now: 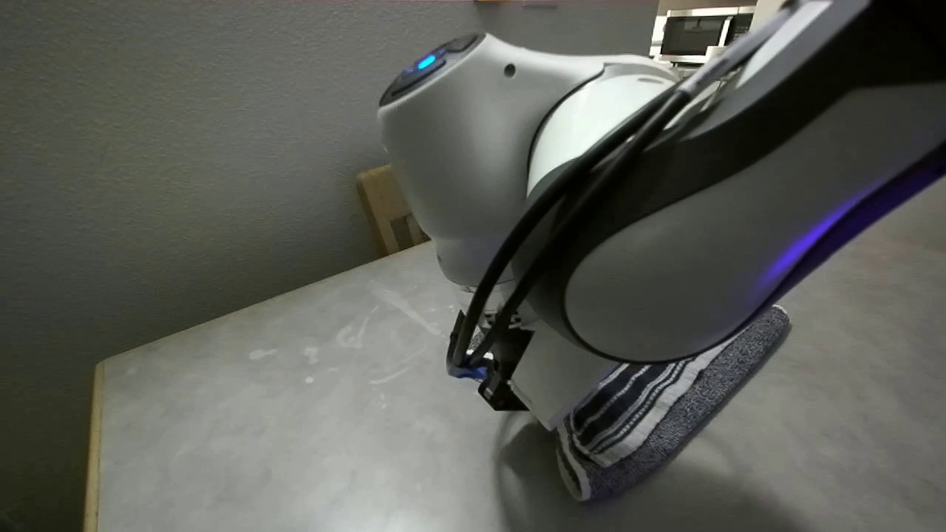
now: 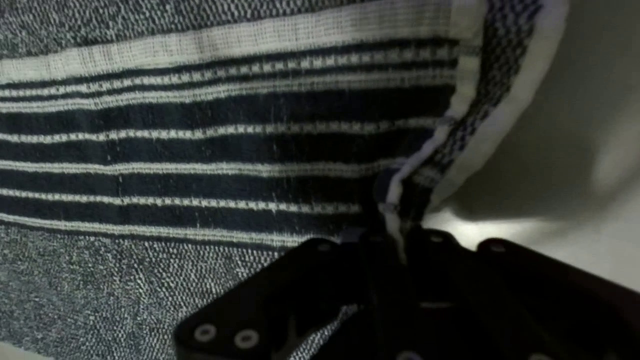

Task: Fold the towel once on the table

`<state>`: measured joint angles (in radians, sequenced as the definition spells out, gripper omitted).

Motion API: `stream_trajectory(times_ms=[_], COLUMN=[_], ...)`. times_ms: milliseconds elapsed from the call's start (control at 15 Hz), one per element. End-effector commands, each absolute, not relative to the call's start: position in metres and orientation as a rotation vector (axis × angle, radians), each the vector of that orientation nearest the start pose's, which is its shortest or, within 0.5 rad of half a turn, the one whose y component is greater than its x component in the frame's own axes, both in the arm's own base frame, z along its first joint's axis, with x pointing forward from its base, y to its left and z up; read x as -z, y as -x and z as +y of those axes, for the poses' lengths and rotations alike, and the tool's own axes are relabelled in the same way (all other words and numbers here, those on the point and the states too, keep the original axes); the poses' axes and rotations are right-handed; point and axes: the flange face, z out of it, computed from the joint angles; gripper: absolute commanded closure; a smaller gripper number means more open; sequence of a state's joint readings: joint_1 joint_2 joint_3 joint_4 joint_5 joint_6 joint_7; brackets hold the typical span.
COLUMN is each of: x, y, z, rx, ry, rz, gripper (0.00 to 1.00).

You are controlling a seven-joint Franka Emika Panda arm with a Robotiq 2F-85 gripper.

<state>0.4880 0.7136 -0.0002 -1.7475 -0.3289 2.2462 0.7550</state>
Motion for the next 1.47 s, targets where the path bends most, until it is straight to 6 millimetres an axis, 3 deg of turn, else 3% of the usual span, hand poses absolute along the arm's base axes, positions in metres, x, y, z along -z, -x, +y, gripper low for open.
stream_trajectory(times_ms=[0,333,533,1000,1400], x=[-0.165,-0.188,-0.204,-0.252,-0.286], y=[-0.572,-0.580,-0.583,-0.571,-0.571], z=[0.295,0.304,0.297,0.252,0.213], rx=[0.018,0.179,0.241,0.229,0.290], ry=[3.366,3.211,3.124,2.920,2.800], rz=[-0.126,-0.370,-0.498,-0.865,-1.029], gripper=[0.98,0.98,0.98,0.98,0.98])
